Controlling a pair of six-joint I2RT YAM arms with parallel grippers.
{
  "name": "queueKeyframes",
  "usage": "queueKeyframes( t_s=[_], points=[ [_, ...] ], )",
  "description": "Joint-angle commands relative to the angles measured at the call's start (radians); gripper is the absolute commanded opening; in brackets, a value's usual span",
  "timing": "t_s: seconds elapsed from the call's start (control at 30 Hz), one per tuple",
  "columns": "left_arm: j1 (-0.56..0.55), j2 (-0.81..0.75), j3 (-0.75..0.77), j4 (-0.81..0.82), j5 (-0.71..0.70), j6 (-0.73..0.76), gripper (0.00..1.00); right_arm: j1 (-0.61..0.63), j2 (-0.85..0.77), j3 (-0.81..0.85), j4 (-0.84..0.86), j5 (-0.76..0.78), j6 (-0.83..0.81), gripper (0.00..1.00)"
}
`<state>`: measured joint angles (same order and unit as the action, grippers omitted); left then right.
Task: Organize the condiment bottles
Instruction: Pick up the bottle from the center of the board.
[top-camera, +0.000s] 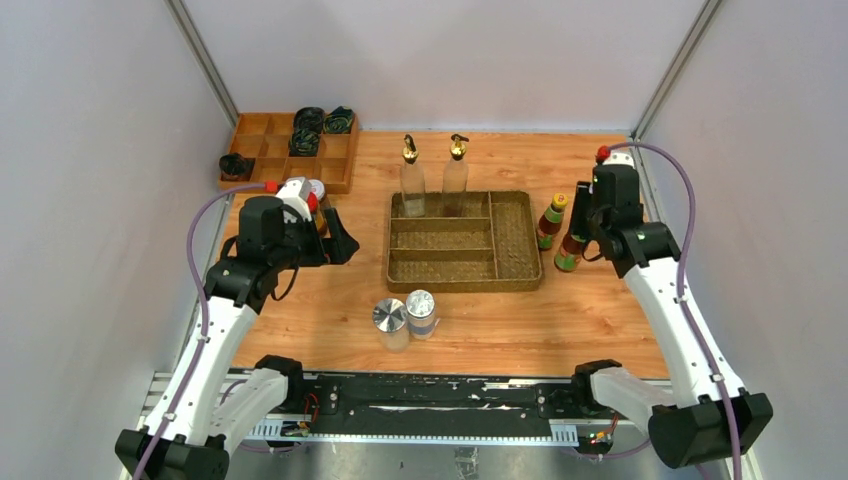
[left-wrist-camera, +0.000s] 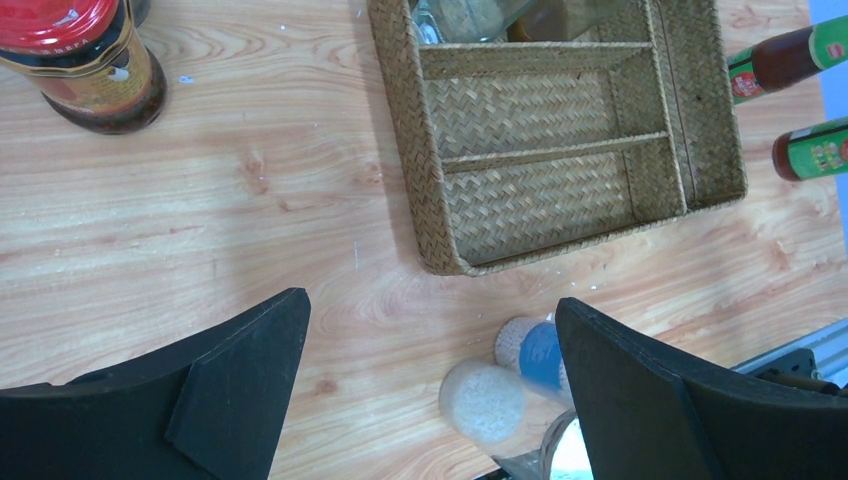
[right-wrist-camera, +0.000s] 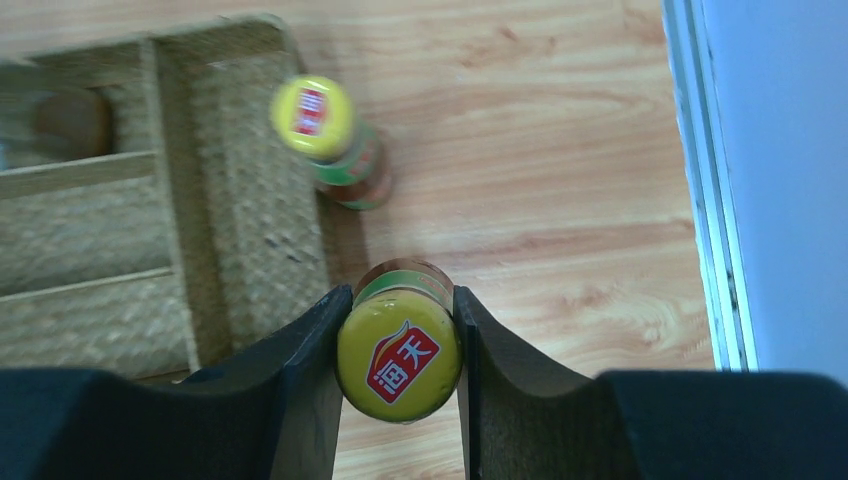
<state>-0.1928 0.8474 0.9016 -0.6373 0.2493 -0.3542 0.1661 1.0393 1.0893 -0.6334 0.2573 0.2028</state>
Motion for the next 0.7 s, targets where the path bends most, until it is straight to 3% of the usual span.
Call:
queueKeyframes(
  t_s=[0.0,0.27,0.67],
  points=[
    [0.007,-0.020,-0.016,0.002,0.027,-0.012,1.00,0.093,0.004,0.176,-0.057,0.003,-0.021,0.21],
    [0.007,-0.029,-0.017,-0.003,0.028,-0.019,1.00,0.249,0.115,0.327,-0.083,0.032,-0.007,0.21],
    [0.007,-0.039,0.000,-0.027,0.023,-0.015,1.00,0.270,0.332,0.387,0.166,0.021,-0.011,0.19]
  ],
)
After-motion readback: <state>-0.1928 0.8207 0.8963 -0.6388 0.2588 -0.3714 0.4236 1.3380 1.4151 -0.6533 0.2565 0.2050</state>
